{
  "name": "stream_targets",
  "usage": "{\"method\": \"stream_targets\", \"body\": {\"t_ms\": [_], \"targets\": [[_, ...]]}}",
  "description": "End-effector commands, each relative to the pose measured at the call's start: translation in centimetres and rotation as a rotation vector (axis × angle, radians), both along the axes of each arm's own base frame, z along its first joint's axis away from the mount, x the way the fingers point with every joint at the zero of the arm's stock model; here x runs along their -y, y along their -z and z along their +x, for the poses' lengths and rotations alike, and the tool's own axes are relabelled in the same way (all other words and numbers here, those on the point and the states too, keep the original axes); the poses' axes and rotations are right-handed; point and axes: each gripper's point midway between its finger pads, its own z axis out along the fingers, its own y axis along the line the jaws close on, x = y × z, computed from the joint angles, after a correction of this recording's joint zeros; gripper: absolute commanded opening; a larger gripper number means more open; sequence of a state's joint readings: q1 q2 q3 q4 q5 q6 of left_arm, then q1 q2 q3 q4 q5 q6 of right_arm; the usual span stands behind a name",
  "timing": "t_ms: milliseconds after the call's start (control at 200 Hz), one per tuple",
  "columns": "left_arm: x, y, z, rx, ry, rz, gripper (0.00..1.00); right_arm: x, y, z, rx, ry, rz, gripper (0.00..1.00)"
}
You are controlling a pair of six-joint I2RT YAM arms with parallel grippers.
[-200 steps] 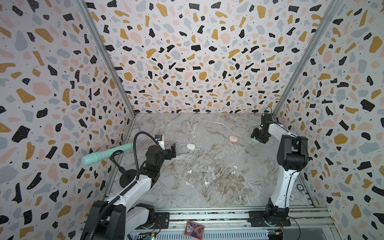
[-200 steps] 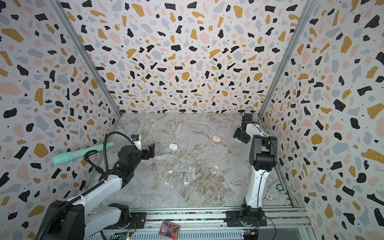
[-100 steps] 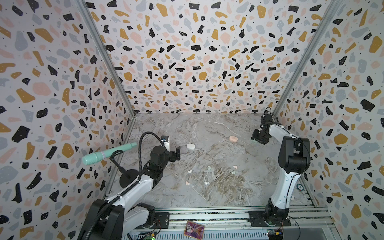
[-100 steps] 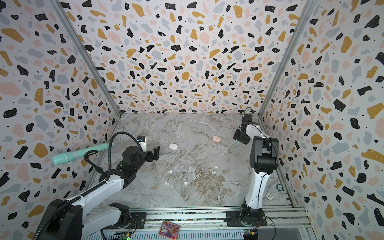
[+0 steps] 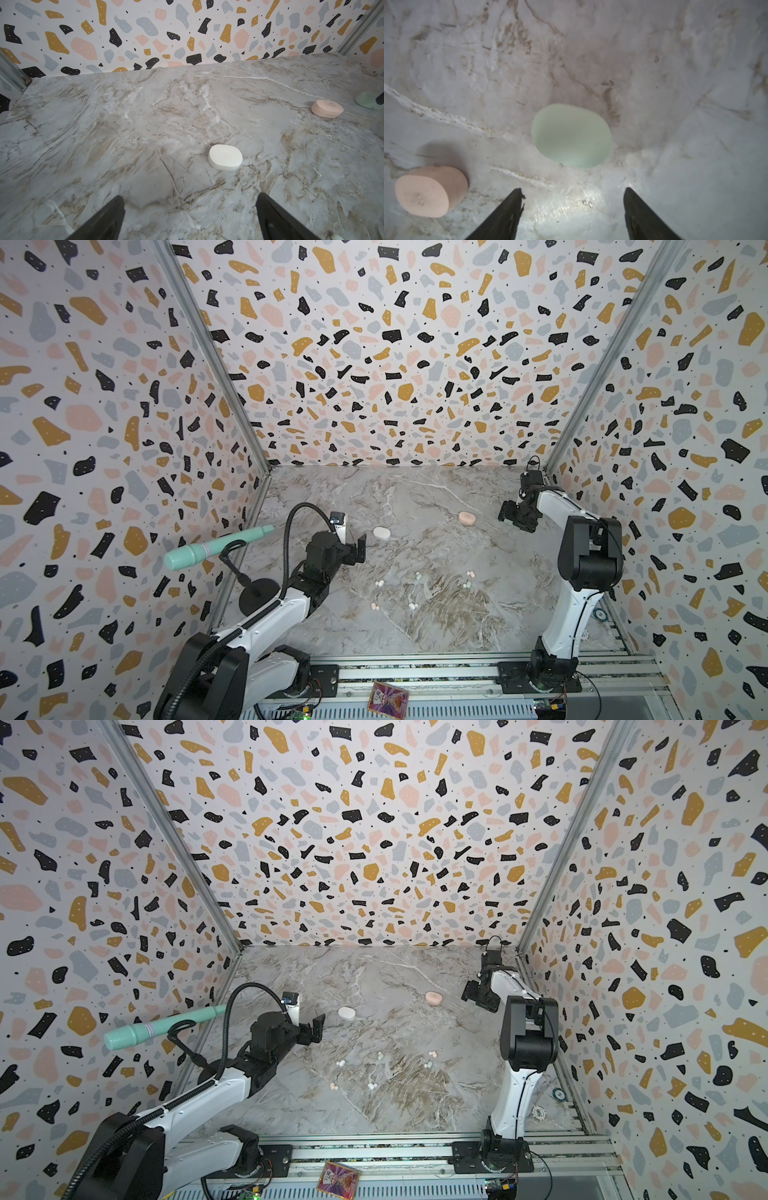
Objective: Insert the wireless bluetooth earbuds into the charging case
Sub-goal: 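Close the right gripper on the mint-green case, then lift the green case with the right gripper while the left gripper reaches toward it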
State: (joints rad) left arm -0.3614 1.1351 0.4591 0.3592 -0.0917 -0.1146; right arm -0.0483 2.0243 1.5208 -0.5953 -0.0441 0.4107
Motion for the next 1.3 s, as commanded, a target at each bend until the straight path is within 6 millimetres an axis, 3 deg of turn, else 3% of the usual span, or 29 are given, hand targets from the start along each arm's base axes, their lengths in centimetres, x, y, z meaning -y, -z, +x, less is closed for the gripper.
{"method": "stream_targets", "body": {"t_ms": [0, 390, 1131, 1297], "targets": [[0.2, -2.0, 0.7, 0.055, -0.005, 0.004, 1.00, 0.6, -0.8, 1.4, 0.017, 0.039, -0.015, 0.81], [0.1, -1.6, 0.9, 0.046, -0.011, 0.017, 1.00, 1.3, 0.4, 3.4, 0.009, 0.093, -0.002, 0.82], [0.1, -1.7, 0.9, 0.046, -0.014, 0.018, 1.00, 1.7, 0.7, 3.1, -0.002, 0.095, 0.006, 0.62], [0.2, -1.7, 0.8, 0.044, -0.013, 0.014, 1.00, 1.5, -0.1, 2.8, 0.008, 0.079, 0.011, 0.59]]}}
